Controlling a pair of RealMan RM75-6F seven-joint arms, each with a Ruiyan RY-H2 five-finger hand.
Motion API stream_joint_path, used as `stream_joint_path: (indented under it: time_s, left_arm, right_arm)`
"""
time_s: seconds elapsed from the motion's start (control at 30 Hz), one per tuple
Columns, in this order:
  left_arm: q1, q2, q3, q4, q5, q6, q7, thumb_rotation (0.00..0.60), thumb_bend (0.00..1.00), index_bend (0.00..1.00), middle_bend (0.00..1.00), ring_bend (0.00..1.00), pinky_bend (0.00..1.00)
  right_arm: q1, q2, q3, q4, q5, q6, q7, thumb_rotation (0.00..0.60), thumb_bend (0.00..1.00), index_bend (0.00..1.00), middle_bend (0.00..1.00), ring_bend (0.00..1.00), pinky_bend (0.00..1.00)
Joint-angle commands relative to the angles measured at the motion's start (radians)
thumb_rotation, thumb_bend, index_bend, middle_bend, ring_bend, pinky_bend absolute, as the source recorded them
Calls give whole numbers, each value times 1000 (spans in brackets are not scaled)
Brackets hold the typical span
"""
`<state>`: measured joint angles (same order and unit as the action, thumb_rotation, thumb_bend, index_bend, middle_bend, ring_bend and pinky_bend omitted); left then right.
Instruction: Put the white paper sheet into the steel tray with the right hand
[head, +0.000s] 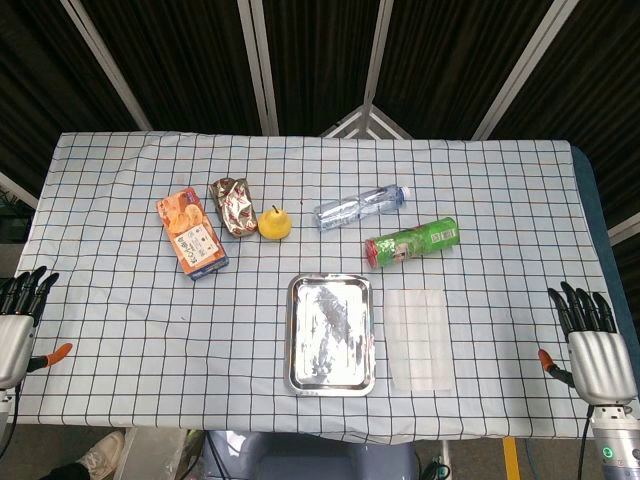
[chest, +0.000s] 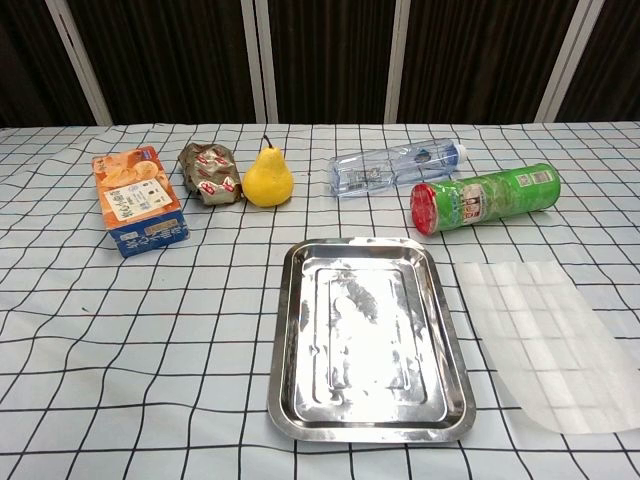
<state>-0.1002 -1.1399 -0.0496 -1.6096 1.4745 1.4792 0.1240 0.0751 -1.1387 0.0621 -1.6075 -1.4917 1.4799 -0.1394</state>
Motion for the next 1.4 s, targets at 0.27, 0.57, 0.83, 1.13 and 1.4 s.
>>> stream_joint_path:
  time_s: [0.27, 0.57, 0.83, 1.13, 1.4]
  left_arm:
    - [1, 1, 0, -2, 1, 3, 3, 600, 65, 0, 0, 0, 0]
    - [-1, -1, 0, 0, -3, -4, 2, 600, 65, 0, 0, 0, 0]
    - [-1, 0, 0, -1, -2, -3, 1, 600, 65, 0, 0, 0, 0]
    - [-2, -1, 1, -5, -3, -4, 8, 600, 65, 0, 0, 0, 0]
    - [-3, 1, 1, -7, -5, -8, 5, 600, 65, 0, 0, 0, 0]
  right_arm:
    - [-1, 0, -3, 2, -7, 3, 1, 600, 313, 0, 0, 0, 0]
    - [3, -11, -29, 6, -53, -3, -3, 600, 312, 0, 0, 0, 0]
    - [49, -9, -128, 4, -229, -76, -4, 600, 312, 7, 0, 0, 0]
    - [73, -94, -185, 30, -284, -177, -88, 600, 312, 280, 45, 0, 0]
    - [78, -167, -193, 60, -268, -231, -163, 600, 313, 283, 51, 0, 0]
